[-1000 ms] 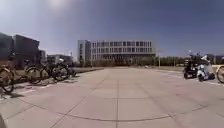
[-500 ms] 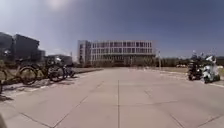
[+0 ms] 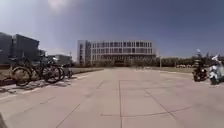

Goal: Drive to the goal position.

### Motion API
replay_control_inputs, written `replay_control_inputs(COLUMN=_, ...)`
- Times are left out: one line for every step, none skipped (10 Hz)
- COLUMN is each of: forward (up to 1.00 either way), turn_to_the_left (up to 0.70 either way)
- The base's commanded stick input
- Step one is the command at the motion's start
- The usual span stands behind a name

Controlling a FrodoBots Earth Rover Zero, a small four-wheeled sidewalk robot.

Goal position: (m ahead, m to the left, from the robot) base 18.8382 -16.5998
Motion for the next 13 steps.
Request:
replay_control_inputs(forward=0.70, turn_to_the_left=0.00)
replay_control_inputs(forward=0.70, turn_to_the_left=0.00)
replay_control_inputs(forward=0.70, turn_to_the_left=0.00)
replay_control_inputs(forward=0.70, turn_to_the_left=0.00)
replay_control_inputs(forward=0.70, turn_to_the_left=0.00)
replay_control_inputs(forward=0.70, turn_to_the_left=0.00)
replay_control_inputs(forward=0.70, turn_to_the_left=0.00)
replay_control_inputs(forward=0.70, turn_to_the_left=0.00)
replay_control_inputs(forward=0.70, turn_to_the_left=0.00)
replay_control_inputs(forward=0.70, turn_to_the_left=0.00)
replay_control_inputs(forward=0.70, turn_to_the_left=0.00)
replay_control_inputs(forward=0.70, turn_to_the_left=0.00)
replay_control_inputs(forward=0.70, turn_to_the_left=0.00)
